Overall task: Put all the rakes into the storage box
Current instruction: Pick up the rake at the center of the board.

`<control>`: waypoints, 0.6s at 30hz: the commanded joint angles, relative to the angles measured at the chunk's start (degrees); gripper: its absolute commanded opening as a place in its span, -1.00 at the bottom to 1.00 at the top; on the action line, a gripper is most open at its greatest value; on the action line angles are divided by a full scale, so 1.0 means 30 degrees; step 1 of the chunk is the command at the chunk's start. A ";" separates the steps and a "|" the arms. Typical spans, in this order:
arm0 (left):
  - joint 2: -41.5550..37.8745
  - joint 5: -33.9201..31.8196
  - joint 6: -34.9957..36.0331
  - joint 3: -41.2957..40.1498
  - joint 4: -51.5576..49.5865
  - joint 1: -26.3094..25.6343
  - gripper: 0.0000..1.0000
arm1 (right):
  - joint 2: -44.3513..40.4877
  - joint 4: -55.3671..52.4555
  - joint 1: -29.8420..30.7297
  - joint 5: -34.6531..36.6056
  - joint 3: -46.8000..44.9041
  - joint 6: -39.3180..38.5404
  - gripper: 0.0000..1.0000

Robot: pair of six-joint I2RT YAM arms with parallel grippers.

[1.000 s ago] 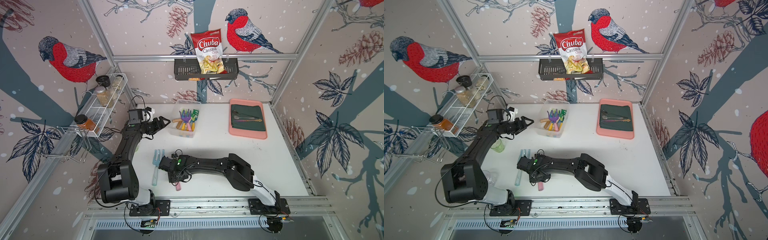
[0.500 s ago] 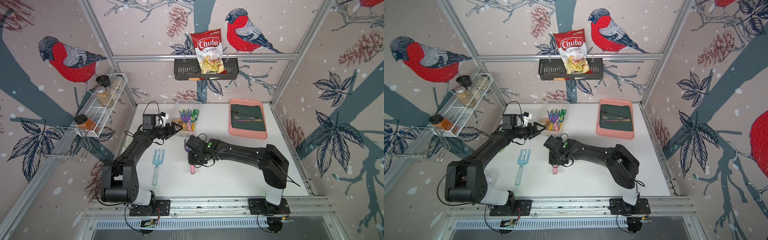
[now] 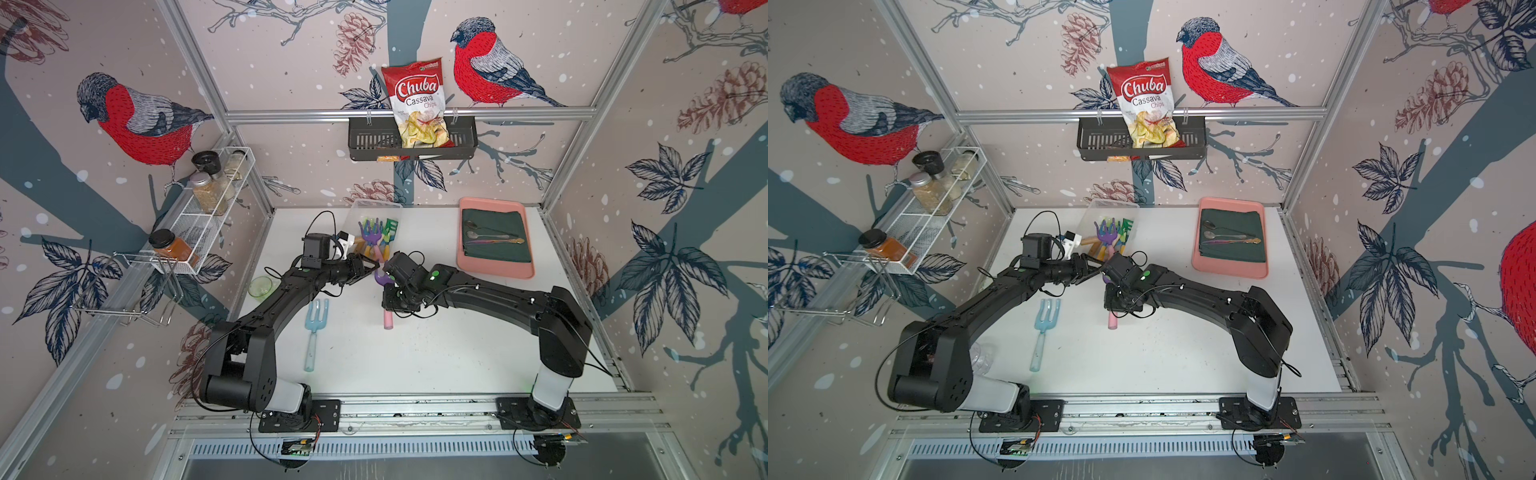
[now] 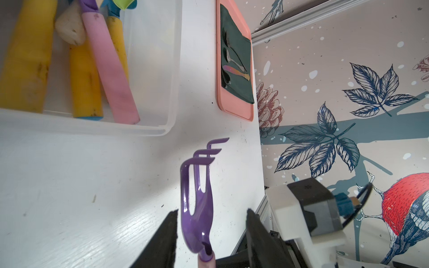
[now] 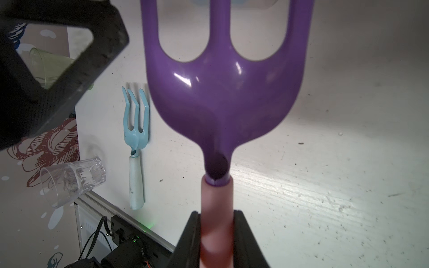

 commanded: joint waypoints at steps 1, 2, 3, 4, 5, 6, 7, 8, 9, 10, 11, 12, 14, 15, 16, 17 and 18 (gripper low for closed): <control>0.0091 -0.0237 -0.0364 -0.0108 0.1013 -0.0217 -0.17 | -0.0218 0.0756 -0.0100 -0.0224 0.0200 -0.0376 -0.71; 0.0141 -0.0250 -0.0393 -0.0093 0.1019 -0.0305 -0.20 | -0.0261 0.0790 -0.0127 -0.0262 0.0229 -0.0380 -0.71; 0.0200 -0.0279 -0.0447 -0.0066 0.1071 -0.0404 -0.22 | -0.0268 0.0819 -0.0139 -0.0272 0.0284 -0.0394 -0.71; 0.0259 -0.0334 -0.0442 -0.0041 0.1065 -0.0482 -0.24 | -0.0289 0.0784 -0.0140 -0.0327 0.0345 -0.0424 -0.71; 0.0296 -0.0374 -0.0455 -0.0032 0.1066 -0.0574 -0.27 | -0.0277 0.0771 -0.0141 -0.0327 0.0418 -0.0466 -0.71; 0.0332 -0.0453 -0.0456 -0.0001 0.1080 -0.0632 -0.29 | -0.0279 0.0738 -0.0169 -0.0313 0.0485 -0.0496 -0.71; 0.0388 -0.0511 -0.0484 0.0015 0.1072 -0.0695 -0.30 | -0.0296 0.0720 -0.0196 -0.0299 0.0519 -0.0523 -0.71; 0.0417 -0.0556 -0.0485 0.0007 0.1079 -0.0753 -0.32 | -0.0339 0.0670 -0.0174 -0.0278 0.0535 -0.0525 -0.71; 0.0454 -0.0615 -0.0497 0.0054 0.1036 -0.0796 -0.32 | -0.0393 0.0662 -0.0166 -0.0269 0.0551 -0.0570 -0.71; 0.0450 -0.0700 -0.0465 0.0086 0.0975 -0.0798 -0.33 | -0.0435 0.0601 -0.0212 -0.0223 0.0522 -0.0585 -0.71; 0.0450 -0.0818 -0.0375 0.0163 0.0803 -0.0791 -0.33 | -0.0464 0.0552 -0.0202 -0.0153 0.0522 -0.0629 -0.71; 0.0450 -0.0988 -0.0242 0.0279 0.0629 -0.0795 -0.32 | -0.0465 0.0373 -0.0237 -0.0097 0.0494 -0.0687 -0.71; 0.0377 -0.1228 -0.0077 0.0530 0.0323 -0.0798 -0.30 | -0.0565 0.0028 -0.0296 0.0100 0.0385 -0.0702 -0.71; 0.0348 -0.1246 -0.0101 0.0654 0.0260 -0.0798 -0.29 | -0.0608 -0.0059 -0.0291 0.0248 0.0230 -0.0710 -0.71; 0.0340 -0.1275 -0.0083 0.0783 0.0182 -0.0798 -0.28 | -0.0699 -0.0072 -0.0323 0.0287 0.0021 -0.0710 -0.71; 0.0333 -0.1275 -0.0067 0.0940 0.0108 -0.0797 -0.28 | -0.0799 -0.0047 -0.0345 0.0286 -0.0190 -0.0702 -0.71; 0.0364 -0.1271 0.0004 0.1120 0.0021 -0.0798 -0.28 | -0.0909 -0.0002 -0.0373 0.0329 -0.0415 -0.0676 -0.71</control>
